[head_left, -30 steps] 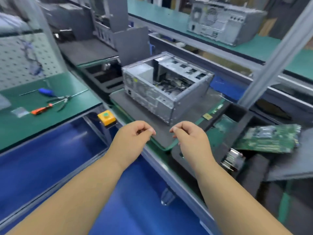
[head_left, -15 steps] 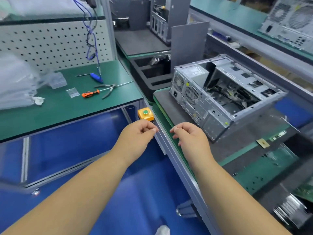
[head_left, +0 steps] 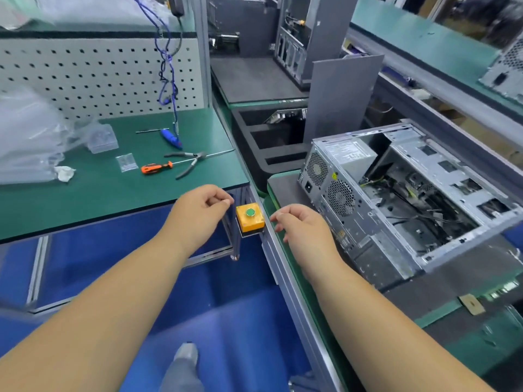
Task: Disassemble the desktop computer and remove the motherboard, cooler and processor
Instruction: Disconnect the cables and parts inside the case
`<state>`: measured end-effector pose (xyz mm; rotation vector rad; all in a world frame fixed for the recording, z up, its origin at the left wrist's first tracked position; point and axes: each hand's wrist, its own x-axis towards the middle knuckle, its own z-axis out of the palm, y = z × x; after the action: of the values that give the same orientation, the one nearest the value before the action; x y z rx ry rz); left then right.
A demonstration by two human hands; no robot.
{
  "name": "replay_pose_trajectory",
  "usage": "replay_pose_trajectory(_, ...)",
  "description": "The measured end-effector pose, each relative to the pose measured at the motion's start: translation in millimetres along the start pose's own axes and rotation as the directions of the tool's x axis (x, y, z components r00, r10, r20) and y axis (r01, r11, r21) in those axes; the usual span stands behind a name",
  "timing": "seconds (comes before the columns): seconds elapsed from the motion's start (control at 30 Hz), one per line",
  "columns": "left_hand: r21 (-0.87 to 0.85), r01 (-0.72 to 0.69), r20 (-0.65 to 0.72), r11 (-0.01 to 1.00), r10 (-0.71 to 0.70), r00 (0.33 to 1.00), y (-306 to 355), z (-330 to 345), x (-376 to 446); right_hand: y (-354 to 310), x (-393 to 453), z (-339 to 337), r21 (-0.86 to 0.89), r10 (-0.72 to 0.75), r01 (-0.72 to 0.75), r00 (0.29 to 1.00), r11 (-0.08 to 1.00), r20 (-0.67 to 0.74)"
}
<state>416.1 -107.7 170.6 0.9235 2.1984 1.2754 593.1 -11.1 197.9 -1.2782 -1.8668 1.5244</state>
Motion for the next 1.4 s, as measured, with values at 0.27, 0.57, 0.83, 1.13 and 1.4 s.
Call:
replay_pose_trajectory(0.27, 0.076, 0.065, 0.055, 0.995, -0.069, 0.996, -63, -10, 116, -15, 80, 66, -0.013, 0.103, -0.103, 0.994, 0.995, -0.037)
replay_pose_trajectory(0.57, 0.361, 0.117, 0.015, 0.925, -0.131, 0.991, -135, -30, 237, -35, 162, 139, 0.006, 0.173, -0.173, 0.982, 0.985, -0.071)
replay_pose_trajectory(0.83, 0.697, 0.126, 0.121, 0.706, -0.288, 0.950, -190, -32, 307, -27, 211, 172, -0.022, 0.205, -0.207, 0.976, 0.978, -0.071)
replay_pose_trajectory(1.13, 0.736, 0.025, 0.158, 0.676, -0.208, 0.965, -204, -24, 329, -15, 210, 166, -0.065, 0.219, -0.227, 0.969, 0.972, -0.113)
replay_pose_trajectory(1.4, 0.739, -0.034, 0.134, 0.673, -0.098, 0.986, -191, -36, 338, -20, 205, 165, -0.070, 0.207, -0.219, 0.968, 0.973, -0.142)
